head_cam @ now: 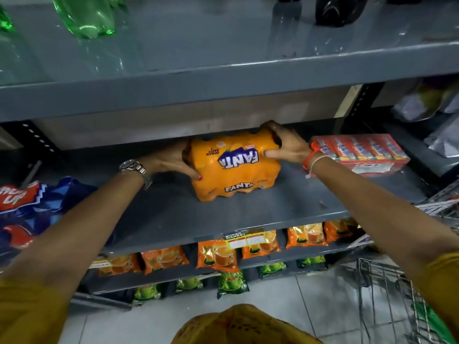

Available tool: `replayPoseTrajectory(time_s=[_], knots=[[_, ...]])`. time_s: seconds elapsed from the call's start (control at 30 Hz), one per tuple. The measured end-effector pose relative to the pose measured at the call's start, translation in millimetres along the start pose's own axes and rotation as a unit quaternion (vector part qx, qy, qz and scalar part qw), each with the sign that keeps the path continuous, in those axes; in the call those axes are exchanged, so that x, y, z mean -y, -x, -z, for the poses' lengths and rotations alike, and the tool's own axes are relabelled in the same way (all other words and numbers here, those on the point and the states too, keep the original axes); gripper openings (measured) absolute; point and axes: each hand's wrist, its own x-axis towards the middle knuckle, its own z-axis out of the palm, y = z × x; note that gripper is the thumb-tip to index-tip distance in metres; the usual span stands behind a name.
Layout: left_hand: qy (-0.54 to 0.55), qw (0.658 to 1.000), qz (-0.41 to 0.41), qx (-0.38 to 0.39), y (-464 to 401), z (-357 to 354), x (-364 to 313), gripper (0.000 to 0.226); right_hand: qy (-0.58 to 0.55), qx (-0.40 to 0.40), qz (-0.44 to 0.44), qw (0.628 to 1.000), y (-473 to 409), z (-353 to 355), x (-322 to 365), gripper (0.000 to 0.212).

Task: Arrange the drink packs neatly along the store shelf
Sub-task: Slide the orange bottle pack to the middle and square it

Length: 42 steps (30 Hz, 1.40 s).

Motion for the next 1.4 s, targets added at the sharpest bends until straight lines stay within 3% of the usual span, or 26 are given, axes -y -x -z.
replayPoseTrajectory(time_s=[0.07, 0.17, 0.27, 0.37, 0.43, 0.5, 0.57, 0.67, 0.83, 1.03, 1.4], knots=[[0.053, 0.998, 0.024, -0.019, 2.6, -5.9, 2.8, 0.095, -0.075, -0.01, -0.049, 0.996, -4.8, -6.8, -0.8, 0.084], [0.132, 0.989, 0.052, -0.048, 6.6, -18.6, 6.0, 0.105, -0.203, -0.032, -0.117, 0.972, -4.3, -20.5, -5.1, 0.084], [0.244, 0.967, 0.039, -0.065, 10.8, -37.7, 12.0, 0.103, -0.347, -0.042, -0.161, 0.923, 3.3, -32.2, -5.3, 0.108], [0.332, 0.936, 0.026, -0.119, 14.1, -58.5, 16.6, 0.091, -0.422, -0.034, -0.17, 0.89, 12.8, -42.3, -0.7, 0.123], [0.361, 0.921, 0.014, -0.143, 14.6, -71.2, 17.8, 0.084, -0.425, -0.012, -0.158, 0.891, 16.2, -46.7, -4.6, 0.145], [0.375, 0.914, 0.011, -0.156, 15.8, -79.4, 15.7, 0.083, -0.409, 0.005, -0.144, 0.901, 17.1, -47.3, -8.7, 0.15], [0.367, 0.914, 0.017, -0.172, 16.4, -82.2, 11.7, 0.092, -0.391, 0.018, -0.141, 0.909, 17.1, -45.2, -9.5, 0.142], [0.35, 0.916, 0.025, -0.193, 16.9, -81.6, 6.4, 0.107, -0.382, 0.011, -0.144, 0.913, 14.9, -48.2, -11.4, 0.108], [0.336, 0.913, 0.027, -0.229, 16.5, -84.9, 6.8, 0.086, -0.396, -0.014, -0.138, 0.908, 17.2, -52.2, -10.3, 0.083], [0.326, 0.917, 0.022, -0.23, 20.3, -86.5, 2.5, 0.083, -0.398, -0.03, -0.13, 0.907, 21.0, -55.5, -9.5, 0.081], [0.318, 0.914, 0.031, -0.252, 34.5, -98.2, 8.6, 0.099, -0.417, -0.071, -0.125, 0.897, 37.7, -74.9, -10.1, 0.082]])
